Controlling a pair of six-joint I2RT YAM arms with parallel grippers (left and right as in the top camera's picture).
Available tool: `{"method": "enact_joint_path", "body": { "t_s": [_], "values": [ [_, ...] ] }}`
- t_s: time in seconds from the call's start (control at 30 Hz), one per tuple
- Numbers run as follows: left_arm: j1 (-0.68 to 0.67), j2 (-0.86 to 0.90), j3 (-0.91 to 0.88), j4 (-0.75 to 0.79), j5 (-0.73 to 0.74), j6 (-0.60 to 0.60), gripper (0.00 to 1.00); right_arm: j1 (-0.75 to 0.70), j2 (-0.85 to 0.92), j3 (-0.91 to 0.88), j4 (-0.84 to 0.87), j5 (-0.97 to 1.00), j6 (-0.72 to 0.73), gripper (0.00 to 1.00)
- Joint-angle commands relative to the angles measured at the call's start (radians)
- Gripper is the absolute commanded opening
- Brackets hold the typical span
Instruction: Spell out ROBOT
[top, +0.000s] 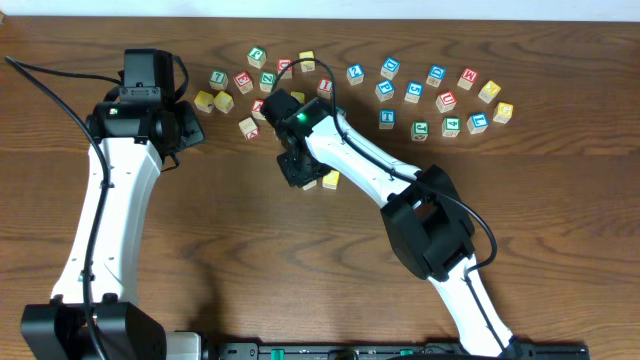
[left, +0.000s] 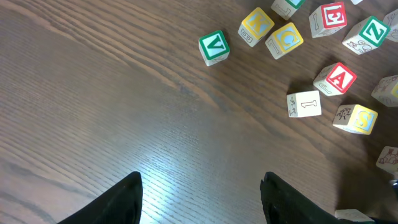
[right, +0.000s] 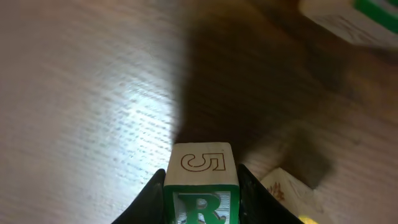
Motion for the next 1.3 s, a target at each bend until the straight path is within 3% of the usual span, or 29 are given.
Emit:
{"method": "enact_joint_path", "body": {
  "t_s": [0.0,0.37,0.83,1.27],
  "values": [
    [0.003,0.011,0.017,-0.006,-0.017,0.013,0.60,-0.023,-0.010,-0.006,-0.006,0.040,0.188,0.27],
    [0.003,0.011,0.017,-0.006,-0.017,0.013,0.60,-0.039,-0.010,-0.006,-0.004,0.004,0.371,0.30],
    [0.003,0.011,0.017,-0.006,-0.017,0.013,0.60,-0.040,-0.060,0.010,-0.038,-0.024,0.324,0.43],
    [0.003,0.011,0.017,-0.006,-0.017,0.013,0.60,-0.087,-0.164,0.022,-0.072,-0.017,0.185,0.41]
  ]
}}
